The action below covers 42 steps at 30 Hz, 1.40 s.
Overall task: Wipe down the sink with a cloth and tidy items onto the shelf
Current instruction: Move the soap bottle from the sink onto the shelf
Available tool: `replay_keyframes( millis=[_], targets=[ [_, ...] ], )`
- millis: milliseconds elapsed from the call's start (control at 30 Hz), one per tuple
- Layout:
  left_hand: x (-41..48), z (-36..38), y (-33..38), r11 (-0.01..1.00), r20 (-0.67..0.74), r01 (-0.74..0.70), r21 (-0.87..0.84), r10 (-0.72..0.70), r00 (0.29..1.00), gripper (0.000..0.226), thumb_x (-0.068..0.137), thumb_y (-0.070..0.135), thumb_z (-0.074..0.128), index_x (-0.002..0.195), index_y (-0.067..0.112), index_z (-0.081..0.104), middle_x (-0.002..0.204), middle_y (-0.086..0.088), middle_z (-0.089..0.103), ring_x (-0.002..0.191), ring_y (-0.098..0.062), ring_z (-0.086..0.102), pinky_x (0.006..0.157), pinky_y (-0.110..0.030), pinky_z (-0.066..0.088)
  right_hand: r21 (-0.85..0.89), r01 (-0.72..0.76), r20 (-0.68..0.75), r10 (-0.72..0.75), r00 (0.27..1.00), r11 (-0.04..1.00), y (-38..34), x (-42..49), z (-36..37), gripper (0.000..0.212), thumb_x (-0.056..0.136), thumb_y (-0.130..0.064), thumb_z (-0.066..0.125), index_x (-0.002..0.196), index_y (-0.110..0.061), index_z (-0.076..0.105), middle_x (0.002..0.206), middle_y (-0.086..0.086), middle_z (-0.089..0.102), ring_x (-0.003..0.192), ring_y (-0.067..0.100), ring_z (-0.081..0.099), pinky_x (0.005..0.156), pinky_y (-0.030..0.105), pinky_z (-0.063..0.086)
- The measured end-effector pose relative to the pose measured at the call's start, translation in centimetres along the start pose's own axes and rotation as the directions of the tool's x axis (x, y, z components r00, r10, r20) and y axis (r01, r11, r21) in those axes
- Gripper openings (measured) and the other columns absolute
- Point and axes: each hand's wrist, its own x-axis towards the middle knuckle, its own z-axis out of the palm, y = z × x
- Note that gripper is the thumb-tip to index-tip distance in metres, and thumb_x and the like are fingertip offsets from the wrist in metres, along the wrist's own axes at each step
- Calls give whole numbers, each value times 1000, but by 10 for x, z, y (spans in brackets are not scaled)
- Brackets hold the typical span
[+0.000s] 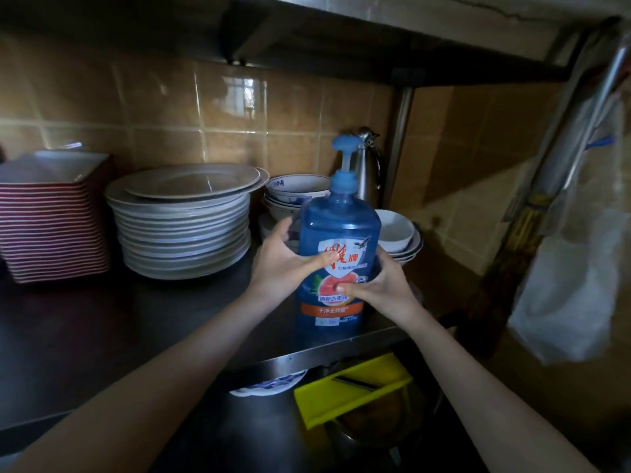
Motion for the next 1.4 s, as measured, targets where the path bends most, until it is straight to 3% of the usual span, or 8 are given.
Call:
replay_keyframes(
  millis=[267, 433, 633, 733, 867, 1067, 1200, 1400],
  targets=[
    [6, 5, -4, 995, -29, -24, 98, 27, 999, 85, 44, 72, 74, 118, 48, 40, 96, 29, 55, 92, 13, 52, 80, -32, 54, 40, -82, 76, 79, 994, 996, 7, 10, -4, 70, 54, -20, 89, 114, -33, 56, 109, -6, 71, 102, 12, 68, 76, 21, 55],
    [6, 3, -1, 995, 37, -21, 100, 18, 999, 88, 49, 69, 74, 124, 38, 40, 118, 14, 60, 107, -4, 57, 85, -39, 54, 42, -123, 128, 116, 985, 992, -2, 6, -5, 81, 50, -35, 91, 121, -34, 52, 119, 0, 67, 113, 18, 63, 92, 37, 55],
    [-3, 3, 6, 996, 82, -27, 83, 20, 996, 84, 56, 66, 72, 126, 38, 36, 107, 20, 55, 103, -2, 56, 85, -32, 51, -91, -127, 96, 136, 986, 988, -19, -15, -8, 75, 70, -14, 83, 130, -34, 43, 115, -19, 64, 109, -4, 60, 80, 10, 51],
    [-9, 1, 8, 997, 94, -28, 76, 21, 995, 89, 61, 60, 74, 135, 30, 33, 111, 18, 52, 103, 0, 52, 87, -32, 48, -79, -128, 59, 133, 989, 989, -24, -30, -13, 89, 72, -8, 80, 145, -25, 30, 127, -9, 57, 117, 3, 55, 90, 17, 50],
    [-21, 0, 12, 995, 40, -31, 96, 28, 999, 85, 70, 45, 76, 139, 23, 31, 121, 6, 49, 111, -8, 48, 89, -31, 45, -85, -145, 3, 146, 989, 986, -30, -51, -21, 88, 79, 1, 71, 149, -13, 21, 136, -2, 45, 120, 5, 45, 77, 0, 45],
    [-46, 6, 35, 975, -20, -100, 200, 106, 994, 71, 74, 35, 75, 132, 22, 36, 117, -9, 49, 106, -24, 54, 90, -44, 48, -164, -141, -48, 135, 990, 976, -40, -88, -35, 79, 81, 5, 68, 147, -9, 26, 132, -8, 43, 125, 6, 41, 86, 1, 43],
    [-67, 20, 47, 960, -30, -151, 238, 163, 986, 65, 76, 28, 74, 129, 20, 39, 113, -6, 48, 100, -24, 53, 84, -37, 46, -246, -152, -56, 143, 988, 957, -47, -115, -48, 79, 83, -5, 70, 147, -13, 26, 145, 3, 44, 137, 17, 39, 112, 36, 36],
    [-92, 53, 55, 965, 40, -164, 202, 159, 986, 57, 78, 27, 72, 126, 17, 43, 114, -10, 50, 103, -27, 56, 88, -46, 49, -348, -215, -104, 190, 976, 912, -48, -156, -72, 76, 85, -17, 70, 148, -18, 28, 145, 3, 43, 133, 11, 38, 100, 15, 30]
  ],
)
